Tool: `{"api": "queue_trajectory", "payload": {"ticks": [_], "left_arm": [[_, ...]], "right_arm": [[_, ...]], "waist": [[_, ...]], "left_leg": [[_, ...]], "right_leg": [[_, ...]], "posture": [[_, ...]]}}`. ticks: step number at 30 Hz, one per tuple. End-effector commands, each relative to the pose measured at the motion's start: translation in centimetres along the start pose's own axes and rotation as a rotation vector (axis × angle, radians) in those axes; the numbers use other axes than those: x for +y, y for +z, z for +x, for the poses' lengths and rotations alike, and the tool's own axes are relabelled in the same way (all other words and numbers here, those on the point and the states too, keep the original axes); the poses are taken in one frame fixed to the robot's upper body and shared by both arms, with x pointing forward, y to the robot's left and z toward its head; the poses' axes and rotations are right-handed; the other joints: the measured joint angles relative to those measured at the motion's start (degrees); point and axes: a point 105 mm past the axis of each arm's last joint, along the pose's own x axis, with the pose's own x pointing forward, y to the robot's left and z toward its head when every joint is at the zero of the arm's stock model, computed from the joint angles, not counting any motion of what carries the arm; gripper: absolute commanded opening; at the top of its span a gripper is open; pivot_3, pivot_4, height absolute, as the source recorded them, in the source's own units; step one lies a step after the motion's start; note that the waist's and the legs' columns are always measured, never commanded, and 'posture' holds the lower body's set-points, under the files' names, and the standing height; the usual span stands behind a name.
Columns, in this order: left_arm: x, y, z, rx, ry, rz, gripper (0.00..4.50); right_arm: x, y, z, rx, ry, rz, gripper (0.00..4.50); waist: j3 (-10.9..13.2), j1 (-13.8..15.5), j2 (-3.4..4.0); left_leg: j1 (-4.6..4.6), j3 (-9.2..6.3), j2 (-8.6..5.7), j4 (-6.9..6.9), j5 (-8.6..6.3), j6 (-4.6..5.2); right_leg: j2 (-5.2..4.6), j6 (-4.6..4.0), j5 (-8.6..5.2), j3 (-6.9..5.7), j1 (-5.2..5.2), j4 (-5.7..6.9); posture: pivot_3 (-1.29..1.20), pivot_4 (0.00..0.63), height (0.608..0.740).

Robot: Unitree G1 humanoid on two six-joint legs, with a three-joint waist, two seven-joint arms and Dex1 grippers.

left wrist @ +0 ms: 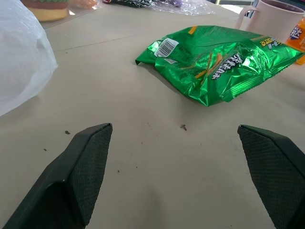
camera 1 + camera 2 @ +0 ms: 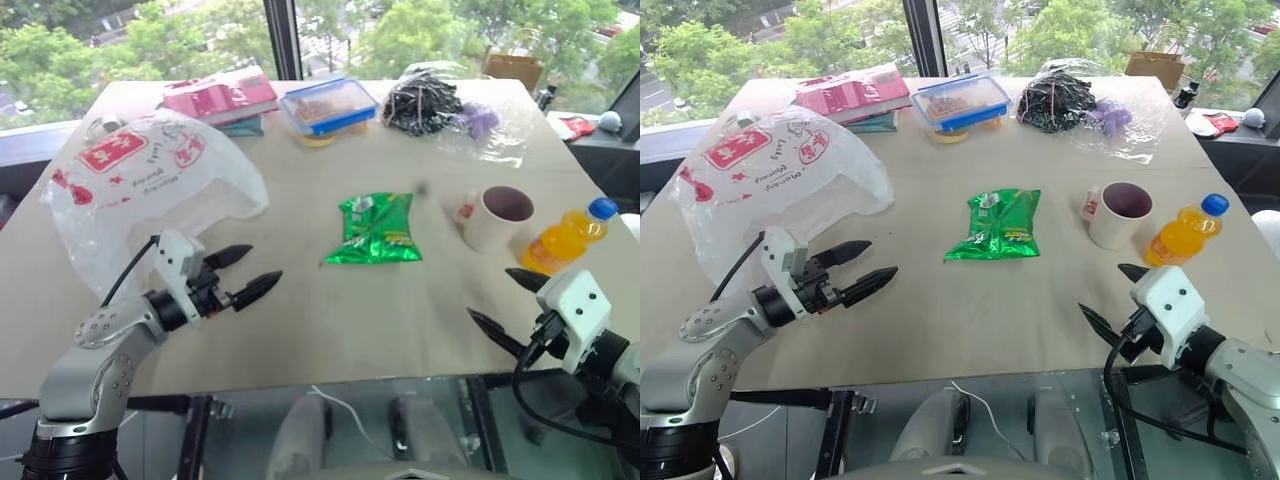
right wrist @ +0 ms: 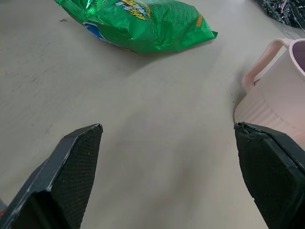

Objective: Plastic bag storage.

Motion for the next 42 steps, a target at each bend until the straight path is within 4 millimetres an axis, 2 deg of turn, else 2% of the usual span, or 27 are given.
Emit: {"api": "queue_trajectory", "payload": {"ticks": [1, 3, 8, 10, 12, 16, 17, 19, 21, 24, 27, 30, 32, 33, 38, 40, 42], "left_arm": [[0.0, 1.1, 0.0, -0.051, 0.017, 0.046, 4.45], [0.1, 1.2, 0.4, -0.070, 0.048, 0.047, 4.45], [0.2, 1.5, 0.7, -0.082, 0.072, 0.055, 4.45], [0.2, 2.0, 1.0, -0.092, 0.088, 0.072, 4.45], [0.6, 2.7, 1.3, -0.109, 0.137, 0.117, 4.45], [2.4, 3.8, 1.3, -0.102, 0.313, 0.242, 4.45], [3.2, 4.1, 1.0, -0.079, 0.397, 0.303, 4.45], [5.5, 5.0, -0.8, 0.009, 0.643, 0.571, 4.45], [5.8, 5.9, -2.2, 0.039, 0.728, 0.726, 4.45], [6.5, 6.4, -4.2, 0.099, 0.843, 0.804, 4.45], [8.1, 5.8, -6.2, 0.238, 0.947, 0.837, 4.45], [9.4, 5.8, -7.1, 0.369, 0.988, 0.900, 4.45], [10.6, 5.6, -7.5, 0.441, 1.040, 0.877, 4.45], [11.0, 5.5, -7.4, 0.466, 1.045, 0.874, 4.45], [13.5, 5.0, -4.2, 0.567, 0.987, 0.918, 4.45], [14.3, 5.1, -3.7, 0.590, 0.977, 0.928, 3.93], [14.9, 4.9, -3.5, 0.624, 0.960, 0.935, 3.10]], "right_arm": [[0.2, -0.1, -0.2, -0.027, 0.003, -0.019, 4.50], [0.7, -0.5, 0.2, -0.037, 0.019, -0.029, 4.50], [1.2, 0.3, 0.8, -0.088, 0.042, -0.062, 4.50], [1.6, 1.4, 1.0, -0.146, 0.067, -0.064, 4.50], [2.3, 3.4, 1.3, -0.243, 0.121, -0.070, 4.50], [3.6, 6.9, 1.7, -0.397, 0.239, -0.109, 4.50], [3.8, 7.6, 1.8, -0.424, 0.268, -0.126, 4.50], [3.9, 8.8, 2.3, -0.468, 0.310, -0.157, 4.50], [3.9, 9.7, 3.1, -0.493, 0.329, -0.171, 4.50], [4.2, 11.0, 4.1, -0.530, 0.371, -0.179, 4.50], [4.6, 11.4, 4.7, -0.548, 0.416, -0.190, 4.50], [5.0, 11.4, 5.2, -0.552, 0.443, -0.200, 4.50], [5.1, 11.5, 5.3, -0.556, 0.450, -0.208, 4.50], [5.1, 11.5, 5.3, -0.558, 0.450, -0.210, 4.50], [4.8, 11.8, 5.7, -0.573, 0.400, -0.218, 4.50], [4.9, 12.1, 5.6, -0.584, 0.390, -0.206, 4.50], [5.1, 11.9, 5.4, -0.582, 0.386, -0.202, 4.50]], "waist": [[0.0, 0.0, 0.00], [0.0, 0.1, -0.02], [0.0, -0.1, -0.02], [0.0, -0.1, -0.02], [0.0, 0.0, -0.02], [0.0, -0.1, -0.02], [0.0, -0.1, -0.03], [0.0, -0.2, -0.07], [0.0, -0.3, -0.11], [0.0, -0.2, -0.11], [0.0, 0.3, -0.16], [0.0, 0.2, -0.16], [0.0, 0.2, -0.15], [0.0, 0.2, -0.15], [0.0, 0.1, -0.17], [0.1, -0.2, -0.19], [0.1, -0.5, -0.19]], "left_leg": [[0.00, 0.00, 0.00, 0.00, 0.00, 0.00], [0.00, 0.00, -0.03, 0.00, 0.00, 0.00], [0.02, 0.03, -0.03, 0.00, 0.00, 0.00], [0.03, 0.02, -0.01, 0.00, 0.00, 0.00], [0.02, 0.00, -0.01, 0.00, 0.00, 0.00], [0.03, 0.00, -0.04, 0.01, 0.00, 0.00], [0.02, 0.00, -0.05, 0.01, 0.00, 0.00], [0.03, -0.01, -0.04, 0.01, 0.00, 0.00], [0.04, -0.02, -0.06, -0.01, 0.00, 0.00], [0.03, -0.02, -0.08, -0.08, 0.00, 0.00], [-0.04, -0.10, -0.10, -0.08, 0.00, 0.00], [-0.03, -0.11, -0.12, -0.08, 0.00, 0.00], [-0.02, -0.10, -0.12, -0.08, 0.00, 0.00], [-0.01, -0.10, -0.12, -0.08, 0.00, 0.00], [0.01, -0.11, -0.14, -0.03, 0.00, 0.00], [-0.01, -0.11, -0.14, -0.04, 0.00, 0.00], [-0.03, -0.06, -0.13, -0.05, 0.00, 0.00]], "right_leg": [[0.00, 0.00, 0.00, 0.00, 0.00, 0.00], [0.00, 0.00, 0.00, -0.01, 0.01, -0.02], [0.01, 0.01, 0.00, 0.03, 0.00, 0.00], [0.04, 0.01, 0.00, 0.02, 0.00, 0.00], [0.05, 0.01, 0.00, 0.01, 0.00, -0.01], [0.06, 0.02, 0.01, 0.02, 0.02, 0.00], [0.06, 0.02, 0.01, 0.02, 0.01, 0.00], [0.09, 0.02, 0.02, 0.02, 0.02, 0.00], [0.11, -0.03, 0.05, 0.02, 0.01, 0.01], [0.06, -0.21, 0.15, 0.03, 0.00, -0.01], [0.03, -0.22, 0.15, -0.04, 0.00, -0.04], [0.03, -0.22, 0.15, -0.08, 0.00, -0.03], [0.03, -0.21, 0.15, -0.08, 0.00, -0.01], [0.04, -0.21, 0.14, -0.08, -0.01, -0.01], [0.04, -0.16, 0.17, -0.10, 0.00, 0.09], [0.05, 0.00, 0.28, -0.09, -0.02, 0.09], [0.04, 0.01, 0.29, -0.05, -0.06, 0.10]], "posture": [[0.00, 0.150, 0.740], [0.00, 0.150, 0.740], [0.00, 0.150, 0.740], [0.00, 0.150, 0.740], [0.00, 0.150, 0.740], [0.00, 0.150, 0.740], [0.00, 0.150, 0.740], [0.00, 0.150, 0.740], [0.00, 0.150, 0.740], [0.00, 0.150, 0.740], [0.00, 0.150, 0.740], [0.00, 0.150, 0.740], [0.00, 0.150, 0.740], [0.00, 0.150, 0.740], [0.00, 0.150, 0.740], [0.00, 0.150, 0.740], [0.00, 0.150, 0.740]]}}
